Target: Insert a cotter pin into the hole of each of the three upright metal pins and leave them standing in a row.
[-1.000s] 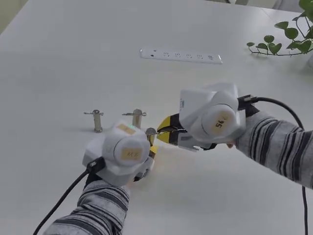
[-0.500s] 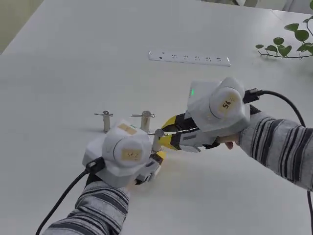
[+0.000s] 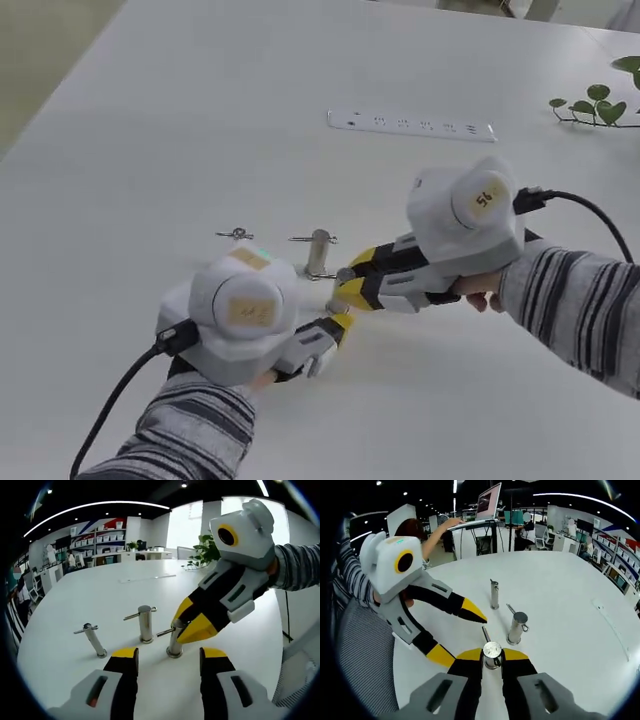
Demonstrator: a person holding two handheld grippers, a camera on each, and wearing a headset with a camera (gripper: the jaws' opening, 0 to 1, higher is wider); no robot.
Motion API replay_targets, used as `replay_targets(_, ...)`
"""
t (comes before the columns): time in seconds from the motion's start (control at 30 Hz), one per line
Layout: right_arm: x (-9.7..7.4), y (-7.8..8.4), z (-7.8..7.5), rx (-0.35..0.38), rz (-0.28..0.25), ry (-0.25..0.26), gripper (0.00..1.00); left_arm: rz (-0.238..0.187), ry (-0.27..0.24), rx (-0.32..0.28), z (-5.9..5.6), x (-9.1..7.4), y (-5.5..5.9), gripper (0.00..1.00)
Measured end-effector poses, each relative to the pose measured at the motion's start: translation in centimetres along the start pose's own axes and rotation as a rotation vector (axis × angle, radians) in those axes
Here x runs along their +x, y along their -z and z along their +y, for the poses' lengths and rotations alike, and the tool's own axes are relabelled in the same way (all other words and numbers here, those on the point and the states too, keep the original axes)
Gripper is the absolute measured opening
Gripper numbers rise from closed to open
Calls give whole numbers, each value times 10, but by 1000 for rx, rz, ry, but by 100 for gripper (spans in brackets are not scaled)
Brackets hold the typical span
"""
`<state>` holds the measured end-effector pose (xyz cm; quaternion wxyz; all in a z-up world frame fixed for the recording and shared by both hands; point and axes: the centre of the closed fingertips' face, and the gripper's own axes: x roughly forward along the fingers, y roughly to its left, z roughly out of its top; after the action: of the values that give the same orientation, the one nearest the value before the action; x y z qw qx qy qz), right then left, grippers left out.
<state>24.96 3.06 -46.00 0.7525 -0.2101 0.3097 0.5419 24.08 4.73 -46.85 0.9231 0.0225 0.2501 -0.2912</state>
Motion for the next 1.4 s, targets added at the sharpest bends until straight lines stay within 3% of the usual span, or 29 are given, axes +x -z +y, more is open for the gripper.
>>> replay_targets(0.13,-1,-1,3,-29,-7,-12,8,-2,6,45,-3,-4,-1,52)
replay_targets(0.33,-6,-2,3,-12,-23,-22,8,-29,23,49,-7,-14,-10,55)
replay_targets(0.47,-12,0,-3,-12,-26,-15,8,-35,7,67,-4,-23,-12,58)
replay_targets(0.6,-17,1,-9,-25,-20,7,8,-63,5,46,-1,-33,-16,62)
replay_targets(0.83,-25,2,-24,-21,-21,38,8,-69,-12,22,11,-43,-15,67)
replay_targets(0.9,-29,-9,-28,8,-78,34,8,-78,-21,15,16,-46,-17,68)
replay_targets(0.93,-32,-40,-29,-27,-224,12,0,-83,-24,10,17,-47,-18,68)
replay_targets(0.97,-39,-37,-35,64,-198,53,0,-108,-21,0,18,-48,-22,68)
replay_targets(1.0,-40,-37,-32,-27,-162,30,0,-150,-31,-59,16,-46,-28,69)
replay_targets(1.03,-43,-35,-41,-115,-106,117,0,-142,49,-51,3,-41,-29,71)
replay_targets(1.07,-44,-34,-41,-99,-95,122,0,-120,-11,32,16,-45,-28,68)
replay_targets(1.1,-50,-37,-32,-83,-130,81,0,-138,-88,53,29,-51,-31,64)
replay_targets(1.13,-53,-36,-28,-96,-135,65,0,-130,-17,43,19,-55,-26,66)
replay_targets(1.17,-54,-32,-29,-101,-124,77,0,-133,1,13,19,-57,-24,69)
replay_targets(1.2,-56,-28,-30,-112,-110,78,0,-138,-33,-40,27,-58,-20,73)
replay_targets(1.23,-55,-18,-34,-48,-83,85,0,-128,-32,-38,28,-58,-17,73)
replay_targets(1.4,-50,-5,-36,47,-76,53,9,-114,-65,55,32,-58,-20,73)
